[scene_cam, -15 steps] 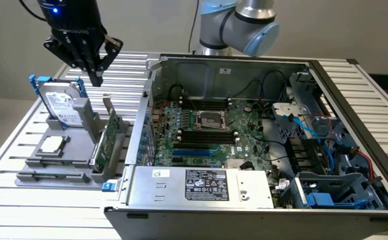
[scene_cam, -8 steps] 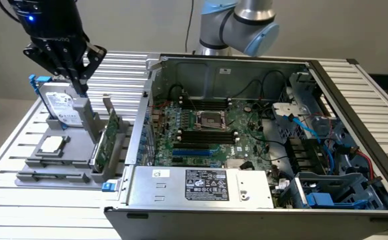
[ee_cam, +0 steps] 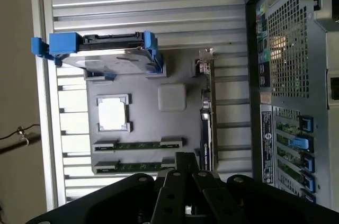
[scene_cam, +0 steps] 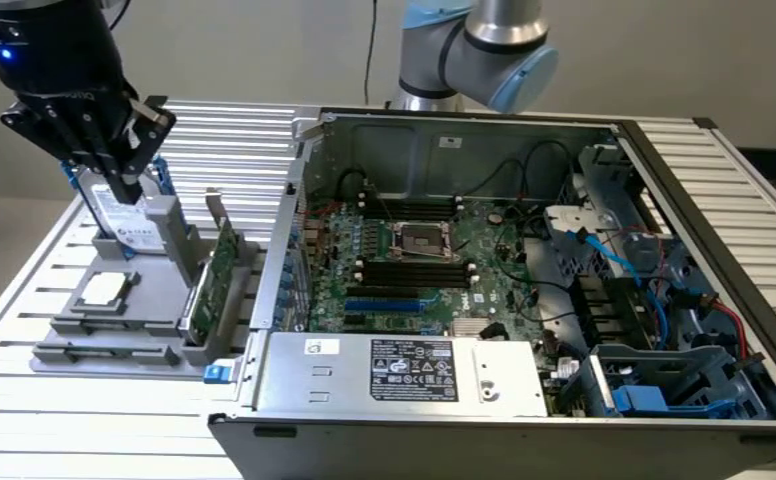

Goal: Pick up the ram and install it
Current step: 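Reach for the ram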

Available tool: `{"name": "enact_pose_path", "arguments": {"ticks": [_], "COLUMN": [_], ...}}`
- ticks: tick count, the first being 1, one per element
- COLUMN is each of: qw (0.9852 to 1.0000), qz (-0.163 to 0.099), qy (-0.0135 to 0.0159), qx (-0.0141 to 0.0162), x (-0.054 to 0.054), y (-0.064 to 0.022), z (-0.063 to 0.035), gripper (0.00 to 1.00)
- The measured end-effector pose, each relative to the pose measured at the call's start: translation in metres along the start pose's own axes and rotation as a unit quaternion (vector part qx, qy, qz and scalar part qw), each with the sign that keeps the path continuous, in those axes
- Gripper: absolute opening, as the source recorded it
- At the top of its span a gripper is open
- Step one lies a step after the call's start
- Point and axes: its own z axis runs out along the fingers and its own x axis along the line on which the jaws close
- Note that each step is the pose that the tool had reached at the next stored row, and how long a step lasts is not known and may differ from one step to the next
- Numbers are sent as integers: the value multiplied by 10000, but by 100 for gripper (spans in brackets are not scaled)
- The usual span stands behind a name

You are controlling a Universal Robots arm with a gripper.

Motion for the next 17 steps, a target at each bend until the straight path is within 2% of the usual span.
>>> {"name": "enact_pose_path", "arguments": {"ticks": [13,17], "qw": [10000,10000], "qz": [2,-11], "qy": [50,68], "qx": [4,5], "x": [448,500], "y": [-284,-361], "z": [112,140], "gripper": [10,10]}}
